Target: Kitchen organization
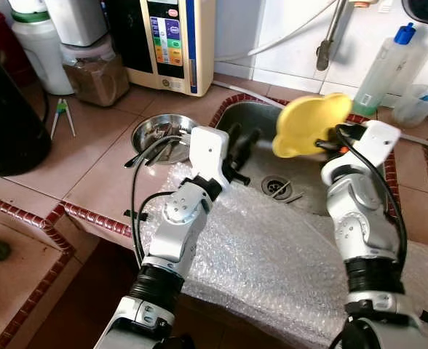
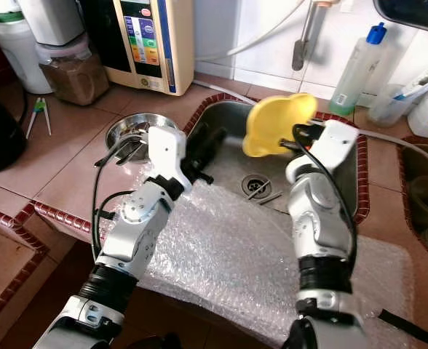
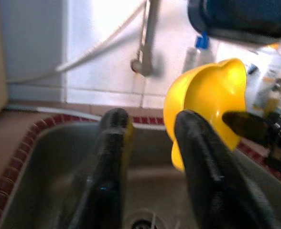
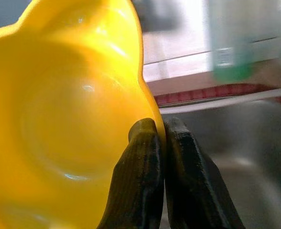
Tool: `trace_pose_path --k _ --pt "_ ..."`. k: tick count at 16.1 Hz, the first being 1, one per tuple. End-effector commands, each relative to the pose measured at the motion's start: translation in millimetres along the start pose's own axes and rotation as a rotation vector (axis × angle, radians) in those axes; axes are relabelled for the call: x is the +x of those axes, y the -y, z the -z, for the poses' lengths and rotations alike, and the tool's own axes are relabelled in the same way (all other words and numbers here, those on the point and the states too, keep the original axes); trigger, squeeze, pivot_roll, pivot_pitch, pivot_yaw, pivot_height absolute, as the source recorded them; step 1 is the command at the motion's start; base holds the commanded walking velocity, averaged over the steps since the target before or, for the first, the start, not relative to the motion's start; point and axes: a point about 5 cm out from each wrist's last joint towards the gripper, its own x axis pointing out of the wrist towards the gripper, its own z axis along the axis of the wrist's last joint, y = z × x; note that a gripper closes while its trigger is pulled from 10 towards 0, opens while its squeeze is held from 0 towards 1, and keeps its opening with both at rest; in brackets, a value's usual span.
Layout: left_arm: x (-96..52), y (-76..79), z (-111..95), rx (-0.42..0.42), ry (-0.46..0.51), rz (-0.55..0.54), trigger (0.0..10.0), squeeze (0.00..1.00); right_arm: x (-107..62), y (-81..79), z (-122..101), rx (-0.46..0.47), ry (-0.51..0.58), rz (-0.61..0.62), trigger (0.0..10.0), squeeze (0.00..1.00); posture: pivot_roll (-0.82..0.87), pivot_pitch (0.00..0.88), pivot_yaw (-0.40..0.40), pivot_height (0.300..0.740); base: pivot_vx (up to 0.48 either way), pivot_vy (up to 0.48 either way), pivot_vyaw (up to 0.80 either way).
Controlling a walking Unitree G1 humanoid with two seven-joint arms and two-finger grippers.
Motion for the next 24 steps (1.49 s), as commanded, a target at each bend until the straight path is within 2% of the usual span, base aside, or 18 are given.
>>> trace_pose_path --k 1,3,4,7,8,9,10,16,24 --pt "3.4 4.9 -2.6 -0.005 -0.018 0.044 10.0 1.00 2.0 7.2 1.1 -0.044 0.000 0.068 0.0 0.00 -0.04 0.089 0.029 0.740 0.000 0.000 0.00" --pt "-0.1 0.8 1.8 0.007 -0.067 0.066 10.0 1.00 1.0 16.4 7.9 -0.071 -0.028 0.124 0.0 0.00 -0.04 0.090 0.030 0.740 0.000 0.000 0.00" --pt "-4.9 -5.5 8.4 0.002 -0.134 0.082 10.0 1.00 -0.8 24.5 14.9 -0.078 -0.054 0.171 0.0 0.00 -0.03 0.093 0.030 0.740 0.000 0.000 0.00" --pt "-10.2 -8.6 15.3 0.012 -0.220 0.144 10.0 1.00 -2.5 28.7 26.8 -0.061 -0.097 0.190 0.0 0.00 -0.03 0.094 0.032 0.740 0.000 0.000 0.00" --pt "-10.3 -9.1 15.9 0.012 -0.241 0.159 10.0 1.00 -3.4 24.7 33.1 -0.043 -0.122 0.162 1.2 0.11 -0.03 0.094 0.033 0.740 0.000 0.000 0.00" --pt "-10.2 -9.5 15.9 0.020 -0.245 0.163 10.0 1.00 -3.9 23.9 35.5 -0.049 -0.133 0.160 4.2 1.00 -0.03 0.093 0.033 0.740 0.000 0.000 0.00" --pt "-9.9 -10.1 15.8 0.020 -0.249 0.159 10.0 1.00 -4.2 23.8 37.3 -0.047 -0.140 0.162 10.0 1.00 -0.03 0.093 0.032 0.740 0.000 0.000 0.00" --pt "-9.9 -12.1 15.1 0.021 -0.273 0.157 10.0 1.00 -4.2 28.6 44.8 -0.043 -0.178 0.178 10.0 1.00 -0.03 0.093 0.029 0.740 0.000 0.000 0.00" --pt "-8.9 -16.5 15.0 0.022 -0.283 0.128 10.0 1.00 -5.5 25.9 51.7 -0.059 -0.218 0.156 10.0 1.00 -0.03 0.094 0.028 0.740 0.000 0.000 0.00"
